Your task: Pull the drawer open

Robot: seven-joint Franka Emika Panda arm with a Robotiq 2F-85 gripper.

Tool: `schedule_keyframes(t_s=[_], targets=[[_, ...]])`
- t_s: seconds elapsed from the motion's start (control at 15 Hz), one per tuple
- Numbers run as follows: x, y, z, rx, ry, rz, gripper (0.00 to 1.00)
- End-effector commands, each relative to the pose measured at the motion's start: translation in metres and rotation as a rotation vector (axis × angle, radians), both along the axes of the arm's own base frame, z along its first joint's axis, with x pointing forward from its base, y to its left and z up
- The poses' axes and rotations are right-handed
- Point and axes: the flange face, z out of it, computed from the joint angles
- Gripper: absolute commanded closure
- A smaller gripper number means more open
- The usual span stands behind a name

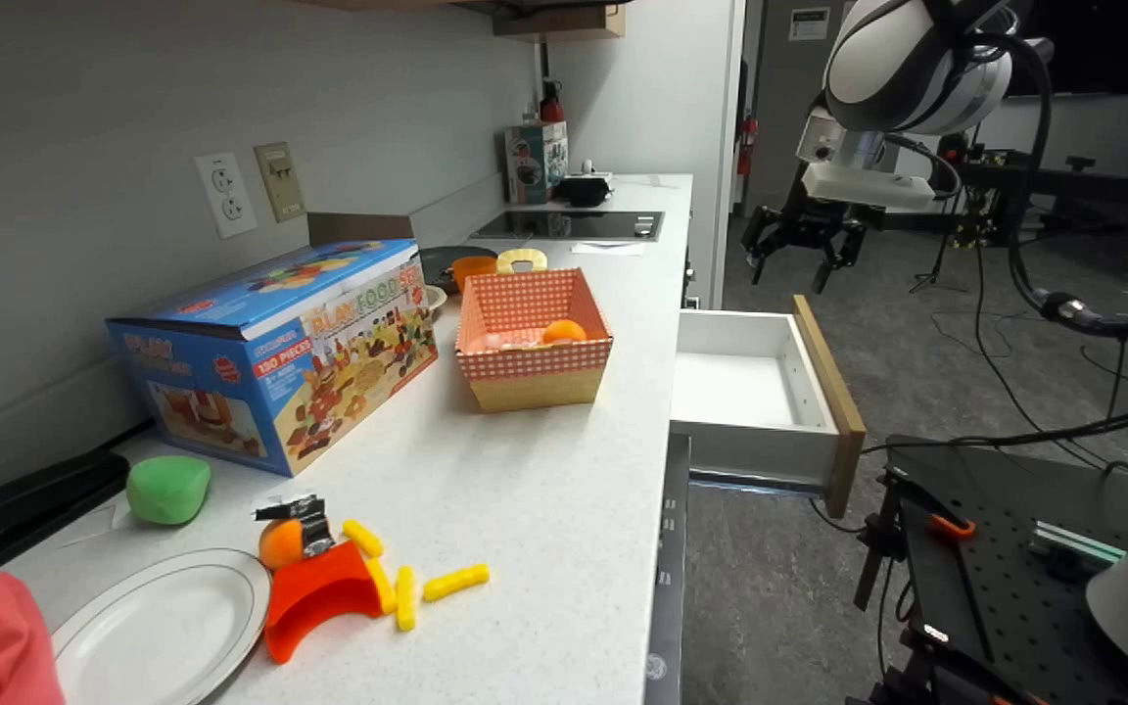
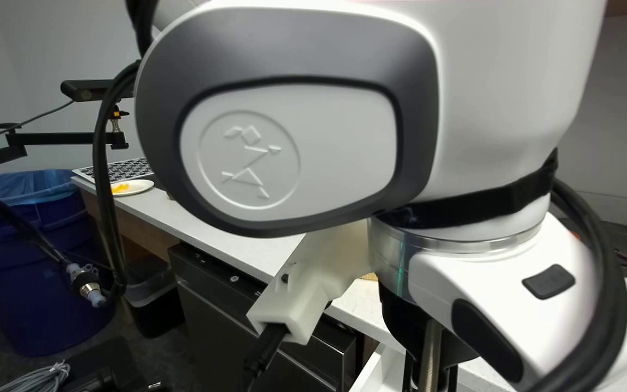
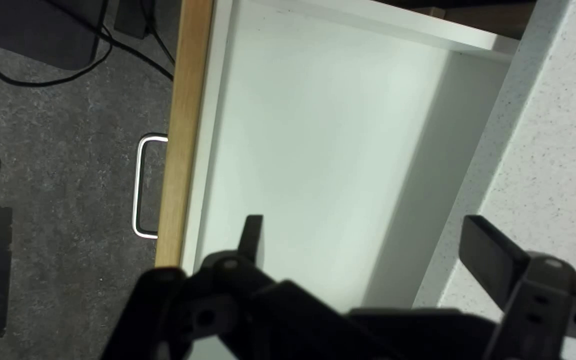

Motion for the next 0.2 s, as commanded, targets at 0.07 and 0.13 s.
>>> schedule_keyframes(t_s=[0.07, 0.13], targets=[[0.0002, -0.0003, -0.0001, 0.001, 0.0, 0.001, 0.0], [0.0002, -0.0003, -0.0001, 0.001, 0.0, 0.001, 0.0]])
